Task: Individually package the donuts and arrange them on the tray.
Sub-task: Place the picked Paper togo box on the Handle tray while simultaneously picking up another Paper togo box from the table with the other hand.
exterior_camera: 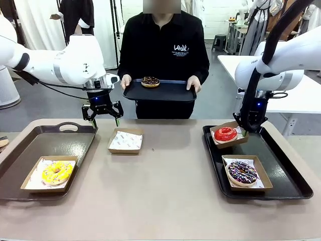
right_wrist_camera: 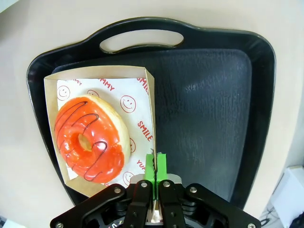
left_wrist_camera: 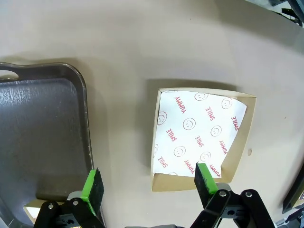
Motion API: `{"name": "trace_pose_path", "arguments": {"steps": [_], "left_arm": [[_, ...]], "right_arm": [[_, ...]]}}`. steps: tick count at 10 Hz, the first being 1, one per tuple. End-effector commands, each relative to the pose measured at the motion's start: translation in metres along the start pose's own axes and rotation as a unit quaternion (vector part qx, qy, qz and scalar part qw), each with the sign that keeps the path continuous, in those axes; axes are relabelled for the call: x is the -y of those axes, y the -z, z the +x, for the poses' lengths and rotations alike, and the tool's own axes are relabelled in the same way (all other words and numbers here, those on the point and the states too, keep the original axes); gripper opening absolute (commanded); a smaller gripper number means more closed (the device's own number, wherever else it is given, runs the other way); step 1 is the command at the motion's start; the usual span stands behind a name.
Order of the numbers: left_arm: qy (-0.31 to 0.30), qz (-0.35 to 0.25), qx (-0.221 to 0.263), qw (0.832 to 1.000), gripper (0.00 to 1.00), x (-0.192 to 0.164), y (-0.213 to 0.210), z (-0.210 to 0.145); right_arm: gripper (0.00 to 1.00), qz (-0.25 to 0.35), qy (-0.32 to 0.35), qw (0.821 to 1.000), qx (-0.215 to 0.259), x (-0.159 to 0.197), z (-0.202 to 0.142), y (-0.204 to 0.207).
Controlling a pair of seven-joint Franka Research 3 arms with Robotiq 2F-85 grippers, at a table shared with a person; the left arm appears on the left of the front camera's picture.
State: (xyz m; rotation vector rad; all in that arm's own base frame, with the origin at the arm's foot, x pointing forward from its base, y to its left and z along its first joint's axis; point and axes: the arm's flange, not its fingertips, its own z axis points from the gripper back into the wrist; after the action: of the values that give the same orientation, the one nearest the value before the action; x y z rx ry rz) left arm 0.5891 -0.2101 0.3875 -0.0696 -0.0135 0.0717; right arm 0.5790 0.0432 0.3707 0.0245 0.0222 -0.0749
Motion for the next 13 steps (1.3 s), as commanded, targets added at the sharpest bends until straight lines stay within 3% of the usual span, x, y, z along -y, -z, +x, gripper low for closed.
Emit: {"name": "trace_pose_path", "arguments": {"steps": [1, 13], "left_arm": [[-0.017, 0.027, 0.001, 1.0, 1.0, 0.008, 0.001, 0.009], [0.024, 0.042, -0.014, 0.999, 1.0, 0.016, 0.044, 0.011]], "right_arm": [[0.01, -0.015, 0.01, 1.0, 0.012, -0.001, 0.003, 0.004], [0.01, -0.014, 0.007, 1.0, 0.013, -0.003, 0.002, 0.008]]}}
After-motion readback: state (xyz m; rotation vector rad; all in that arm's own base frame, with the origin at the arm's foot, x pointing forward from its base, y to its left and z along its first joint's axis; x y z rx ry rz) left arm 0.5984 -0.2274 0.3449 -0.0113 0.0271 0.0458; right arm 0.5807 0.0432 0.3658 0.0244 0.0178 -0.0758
